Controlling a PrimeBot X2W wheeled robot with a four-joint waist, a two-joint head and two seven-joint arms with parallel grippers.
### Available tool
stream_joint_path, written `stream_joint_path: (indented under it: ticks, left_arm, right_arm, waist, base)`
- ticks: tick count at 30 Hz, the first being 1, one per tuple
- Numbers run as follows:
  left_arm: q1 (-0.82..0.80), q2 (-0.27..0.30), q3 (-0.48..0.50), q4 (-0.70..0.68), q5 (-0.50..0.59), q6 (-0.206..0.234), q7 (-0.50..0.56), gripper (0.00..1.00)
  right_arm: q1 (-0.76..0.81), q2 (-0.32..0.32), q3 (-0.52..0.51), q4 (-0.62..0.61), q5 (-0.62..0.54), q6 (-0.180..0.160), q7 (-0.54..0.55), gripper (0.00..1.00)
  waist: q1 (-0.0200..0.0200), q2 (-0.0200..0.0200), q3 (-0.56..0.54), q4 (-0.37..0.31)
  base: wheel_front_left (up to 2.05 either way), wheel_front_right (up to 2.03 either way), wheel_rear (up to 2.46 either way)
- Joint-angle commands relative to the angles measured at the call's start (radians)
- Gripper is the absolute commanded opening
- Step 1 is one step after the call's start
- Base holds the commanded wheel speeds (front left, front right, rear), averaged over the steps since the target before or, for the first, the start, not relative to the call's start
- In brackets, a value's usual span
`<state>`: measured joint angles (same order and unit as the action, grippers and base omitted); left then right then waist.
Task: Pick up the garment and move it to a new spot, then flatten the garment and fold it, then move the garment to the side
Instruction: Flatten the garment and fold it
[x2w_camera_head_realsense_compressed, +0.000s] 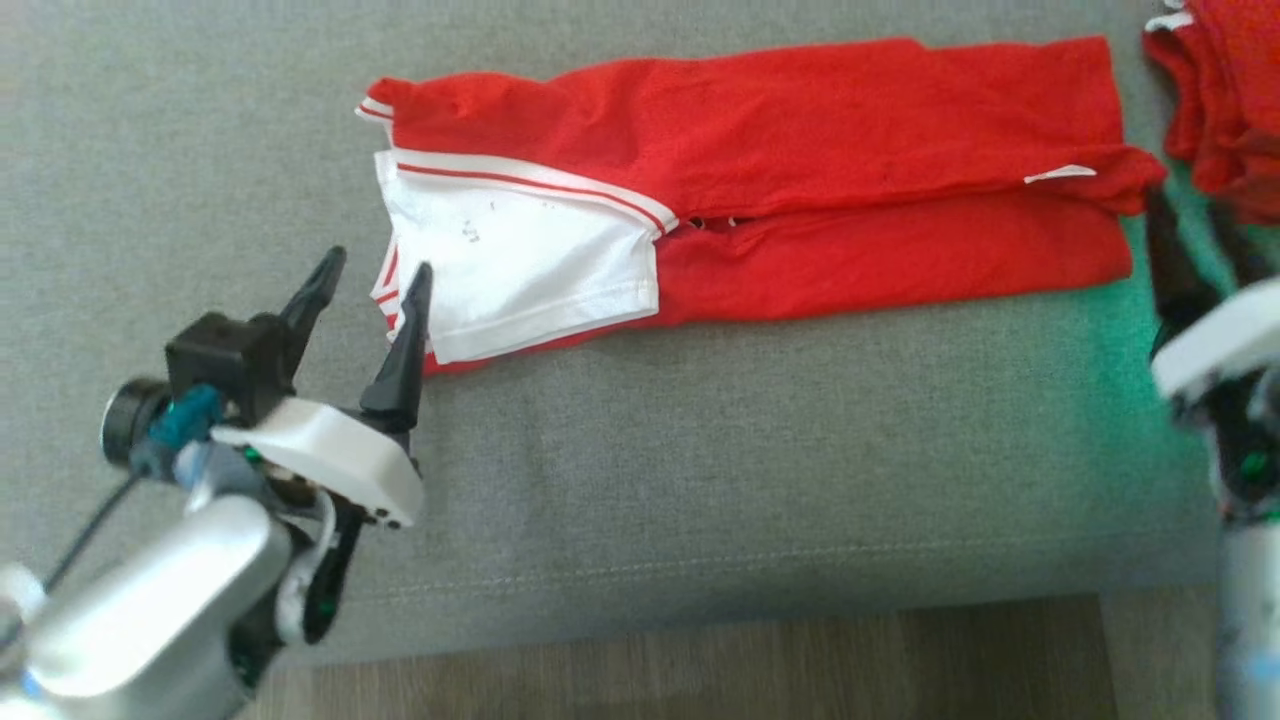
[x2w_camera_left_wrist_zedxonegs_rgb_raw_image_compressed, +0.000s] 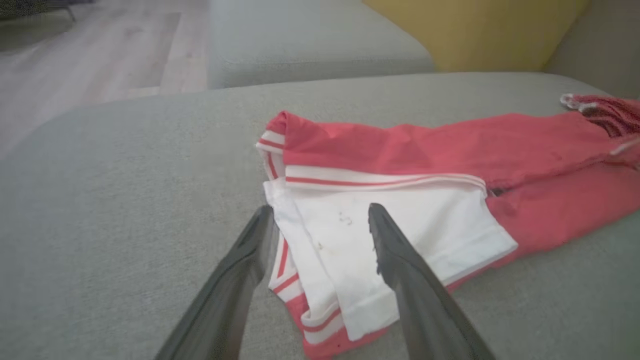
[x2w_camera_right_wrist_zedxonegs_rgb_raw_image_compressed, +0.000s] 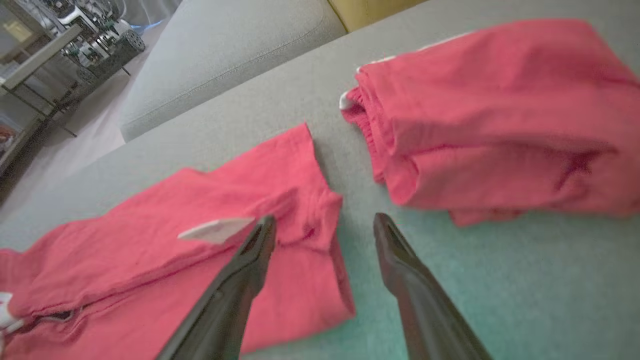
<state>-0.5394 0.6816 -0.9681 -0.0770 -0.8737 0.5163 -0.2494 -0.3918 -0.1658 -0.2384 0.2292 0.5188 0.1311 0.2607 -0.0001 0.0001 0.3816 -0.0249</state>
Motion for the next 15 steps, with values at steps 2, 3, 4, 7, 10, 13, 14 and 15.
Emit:
stream_joint_path:
  ticks: [2, 3, 4, 7, 10, 13, 14, 15]
  left_arm:
    - [0.050, -0.026, 0.132, -0.060, 0.080, 0.047, -0.012, 1.00]
    - [0.088, -0.052, 0.171, -0.072, 0.125, 0.066, -0.012, 1.00]
    - [0.124, -0.075, 0.204, -0.081, 0.171, 0.079, -0.012, 1.00]
    - [0.221, -0.142, 0.271, -0.101, 0.327, 0.101, -0.012, 1.00]
    - [0.292, -0.210, 0.295, -0.114, 0.454, 0.094, -0.012, 1.00]
    - [0.343, -0.270, 0.303, -0.105, 0.535, 0.068, -0.012, 1.00]
    - [0.343, -0.270, 0.303, -0.105, 0.535, 0.068, -0.012, 1.00]
    - [0.355, -0.288, 0.306, -0.101, 0.557, 0.060, -0.012, 1.00]
  right_arm:
    - [0.059, 0.028, -0.006, -0.077, -0.013, 0.000, -0.025, 1.00]
    - [0.079, 0.044, -0.017, -0.092, -0.014, 0.000, -0.037, 1.00]
    - [0.093, 0.057, -0.029, -0.102, -0.015, 0.000, -0.052, 1.00]
    - [0.106, 0.083, -0.066, -0.098, -0.023, 0.000, -0.094, 1.00]
    - [0.077, 0.097, -0.107, -0.056, -0.025, 0.000, -0.120, 1.00]
    - [0.028, 0.100, -0.147, 0.012, -0.052, 0.000, -0.127, 1.00]
    - [0.028, 0.100, -0.147, 0.012, -0.052, 0.000, -0.127, 1.00]
    - [0.010, 0.098, -0.165, 0.041, -0.067, 0.000, -0.123, 1.00]
  waist:
    - [0.0001, -0.0001, -0.026, 0.006]
    - [0.0001, -0.0001, -0.032, 0.008]
    - [0.0001, -0.0001, -0.039, 0.011]
    - [0.0001, -0.0001, -0.061, 0.030]
    - [0.0001, -0.0001, -0.080, 0.063]
    - [0.0001, -0.0001, -0.094, 0.106]
    - [0.0001, -0.0001, -0.094, 0.106]
    - [0.0001, -0.0001, -0.096, 0.120]
  base:
    - [0.00, 0.00, 0.00]
    - [0.00, 0.00, 0.00]
    - [0.00, 0.00, 0.00]
    - [0.00, 0.00, 0.00]
    - [0.00, 0.00, 0.00]
    - [0.00, 0.00, 0.00]
    - [0.00, 0.00, 0.00]
    - [0.00, 0.00, 0.00]
